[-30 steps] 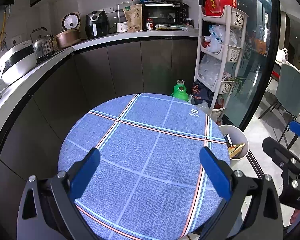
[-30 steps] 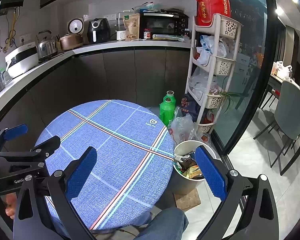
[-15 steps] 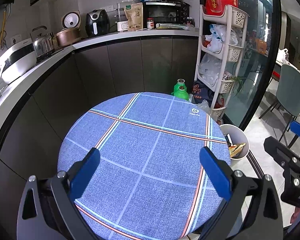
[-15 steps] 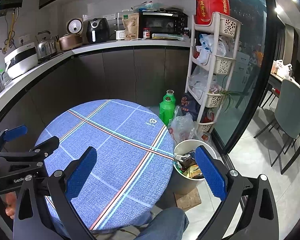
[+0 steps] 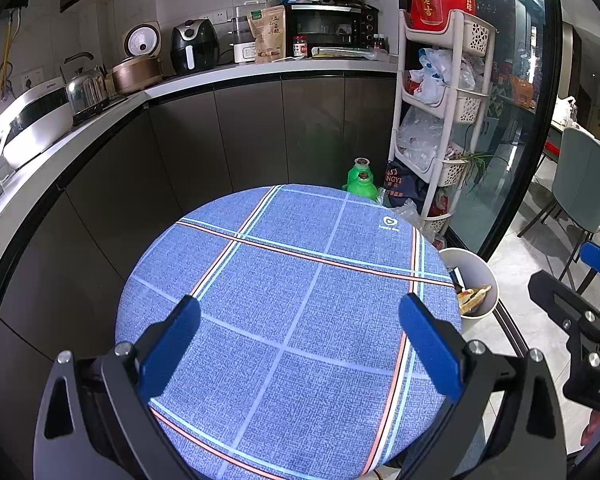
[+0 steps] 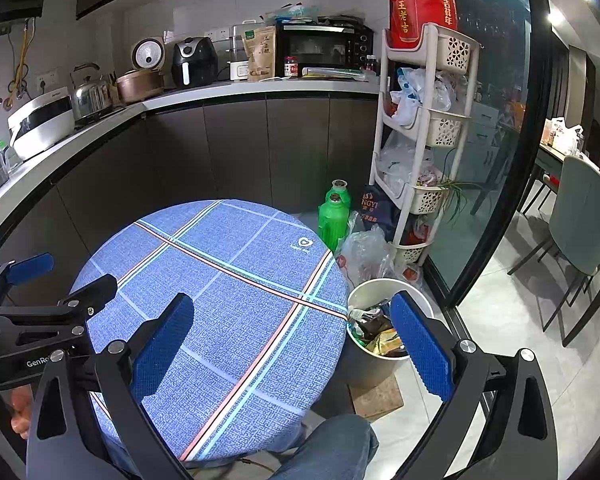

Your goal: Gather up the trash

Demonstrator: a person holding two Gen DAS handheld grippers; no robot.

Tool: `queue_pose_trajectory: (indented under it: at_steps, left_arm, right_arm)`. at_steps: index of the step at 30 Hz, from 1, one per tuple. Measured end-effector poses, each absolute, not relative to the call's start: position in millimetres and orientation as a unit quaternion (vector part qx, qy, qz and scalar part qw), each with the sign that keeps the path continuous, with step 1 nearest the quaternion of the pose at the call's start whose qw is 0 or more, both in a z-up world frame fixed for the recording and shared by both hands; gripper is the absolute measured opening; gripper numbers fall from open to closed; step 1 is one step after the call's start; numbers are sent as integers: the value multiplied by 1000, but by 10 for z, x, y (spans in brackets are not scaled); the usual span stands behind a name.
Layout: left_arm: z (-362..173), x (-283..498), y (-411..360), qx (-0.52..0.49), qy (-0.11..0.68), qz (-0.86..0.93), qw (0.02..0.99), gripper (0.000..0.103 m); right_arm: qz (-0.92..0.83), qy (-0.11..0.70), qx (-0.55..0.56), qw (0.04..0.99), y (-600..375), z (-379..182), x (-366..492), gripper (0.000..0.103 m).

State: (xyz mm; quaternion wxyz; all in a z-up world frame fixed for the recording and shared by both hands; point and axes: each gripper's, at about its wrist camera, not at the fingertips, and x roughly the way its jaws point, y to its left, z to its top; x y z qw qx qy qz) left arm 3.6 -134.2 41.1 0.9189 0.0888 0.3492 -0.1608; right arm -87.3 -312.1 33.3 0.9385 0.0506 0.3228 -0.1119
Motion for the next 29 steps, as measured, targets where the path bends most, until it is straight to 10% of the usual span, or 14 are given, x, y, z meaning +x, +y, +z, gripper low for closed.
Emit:
queue_pose_trajectory:
  at_steps: [29]
  left_arm:
    - [363,55,-1319,84,355,-159,917,100]
  right_arm:
    - [-114,324,57,937,-3072,280,-845,95]
